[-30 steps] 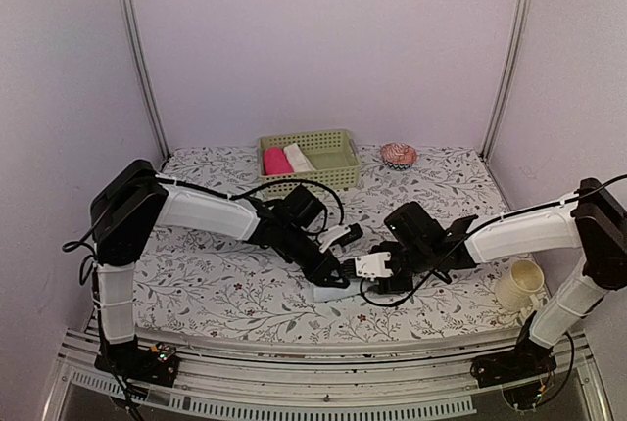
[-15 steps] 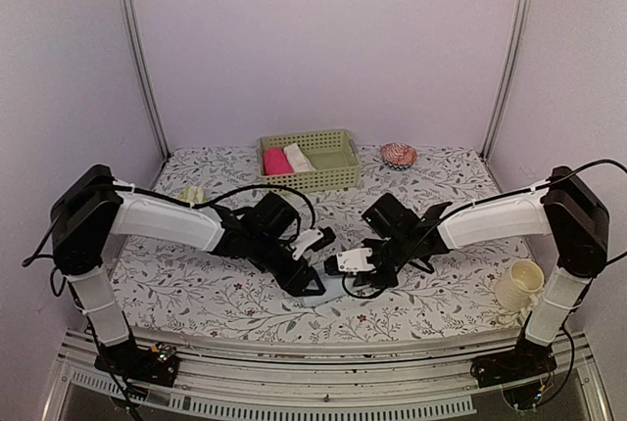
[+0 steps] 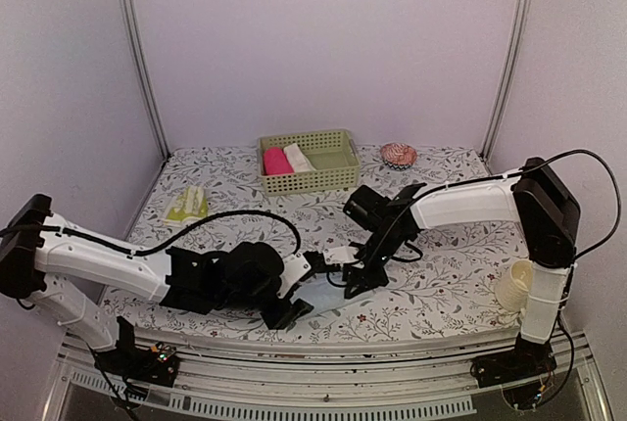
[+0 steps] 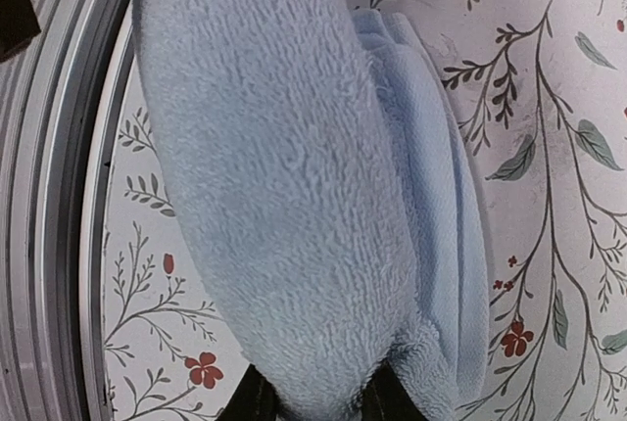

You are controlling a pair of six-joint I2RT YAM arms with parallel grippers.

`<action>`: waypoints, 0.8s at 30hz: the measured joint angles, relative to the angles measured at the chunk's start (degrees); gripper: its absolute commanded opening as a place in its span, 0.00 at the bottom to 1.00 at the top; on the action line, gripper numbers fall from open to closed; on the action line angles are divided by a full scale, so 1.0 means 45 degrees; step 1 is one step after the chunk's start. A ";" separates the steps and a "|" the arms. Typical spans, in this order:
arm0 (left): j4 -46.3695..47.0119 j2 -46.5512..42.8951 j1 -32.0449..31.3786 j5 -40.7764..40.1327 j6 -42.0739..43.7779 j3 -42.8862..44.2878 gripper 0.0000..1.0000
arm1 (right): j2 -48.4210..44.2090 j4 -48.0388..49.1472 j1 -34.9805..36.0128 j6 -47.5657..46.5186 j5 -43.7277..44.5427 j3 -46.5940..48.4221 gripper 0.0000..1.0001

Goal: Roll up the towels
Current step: Roll the towel at the center of the board.

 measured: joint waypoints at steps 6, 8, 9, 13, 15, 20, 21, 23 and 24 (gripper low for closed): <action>0.0636 -0.1185 -0.0374 -0.1326 -0.0044 -0.1044 0.55 | 0.0627 -0.1404 -0.0005 0.0087 -0.0991 0.0845 0.13; 0.0724 -0.1171 -0.0539 -0.1496 0.0175 -0.1059 0.55 | 0.0879 -0.1904 -0.0029 0.0073 -0.1365 0.1141 0.13; 0.0792 -0.1141 -0.0714 -0.1647 0.0350 -0.1059 0.55 | 0.1044 -0.2186 -0.0073 0.0058 -0.1559 0.1316 0.13; 0.0724 -0.0549 -0.1579 -0.2550 0.1161 -0.0690 0.57 | 0.1787 -0.3259 -0.0384 0.0000 -0.2569 0.2069 0.13; 0.0607 -0.0034 -0.1841 -0.2992 0.1511 -0.0296 0.58 | 0.2118 -0.3677 -0.0568 -0.0015 -0.3021 0.2390 0.13; 0.0389 0.1039 -0.2463 -0.3813 0.2545 0.0452 0.59 | 0.2909 -0.4804 -0.0986 -0.0058 -0.4080 0.3152 0.12; 0.0253 0.1345 -0.2589 -0.4012 0.2807 0.0704 0.59 | 0.3055 -0.5008 -0.1054 -0.0053 -0.4260 0.3298 0.12; 0.0136 0.1996 -0.2739 -0.4386 0.3313 0.1180 0.60 | 0.3322 -0.5411 -0.1166 -0.0068 -0.4561 0.3560 0.12; 0.0126 0.2278 -0.2788 -0.4566 0.3551 0.1370 0.60 | 0.3434 -0.5591 -0.1200 -0.0087 -0.4663 0.3677 0.12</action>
